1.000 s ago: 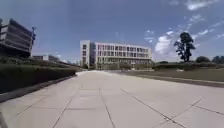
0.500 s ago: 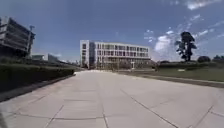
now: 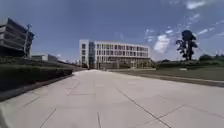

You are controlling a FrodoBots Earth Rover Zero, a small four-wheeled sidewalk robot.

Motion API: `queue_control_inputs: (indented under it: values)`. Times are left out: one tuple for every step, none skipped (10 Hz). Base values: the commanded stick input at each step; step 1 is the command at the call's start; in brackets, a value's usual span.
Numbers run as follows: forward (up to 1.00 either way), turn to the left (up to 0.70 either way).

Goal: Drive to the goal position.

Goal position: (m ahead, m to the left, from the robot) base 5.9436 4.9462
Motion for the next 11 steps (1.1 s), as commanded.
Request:
queue_control_inputs:
  values:
    - [0.70, 0.00]
    - [0.70, 0.00]
    - [0.70, 0.00]
    - [0.70, 0.00]
    - [0.70, 0.00]
    - [0.70, -0.13]
    - [0.70, -0.05]
    - [0.70, 0.23]
    - [0.16, 0.41]
    - [0.00, 0.45]
    - [0.35, 0.36]
